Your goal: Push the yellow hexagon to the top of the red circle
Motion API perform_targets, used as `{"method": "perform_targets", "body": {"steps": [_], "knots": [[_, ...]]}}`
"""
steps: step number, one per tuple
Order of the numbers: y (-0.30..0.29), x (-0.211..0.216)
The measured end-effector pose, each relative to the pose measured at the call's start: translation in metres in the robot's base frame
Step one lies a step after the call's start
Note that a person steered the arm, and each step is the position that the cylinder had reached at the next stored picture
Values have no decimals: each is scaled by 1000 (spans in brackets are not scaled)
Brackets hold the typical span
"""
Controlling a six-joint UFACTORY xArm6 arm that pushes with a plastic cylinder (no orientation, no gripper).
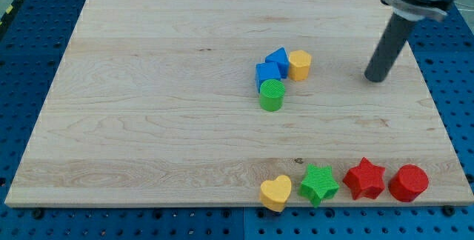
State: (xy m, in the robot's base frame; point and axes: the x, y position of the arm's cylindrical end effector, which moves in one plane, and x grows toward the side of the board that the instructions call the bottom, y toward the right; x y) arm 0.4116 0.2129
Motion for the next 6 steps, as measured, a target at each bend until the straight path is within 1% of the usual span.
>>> {"method": "perform_targets", "body": {"steps": [1,2,3,4,5,6], "knots": [[-21,-27],[-50,-41],[-83,-45],[-107,-37],[-107,-21],[-107,-21]]}}
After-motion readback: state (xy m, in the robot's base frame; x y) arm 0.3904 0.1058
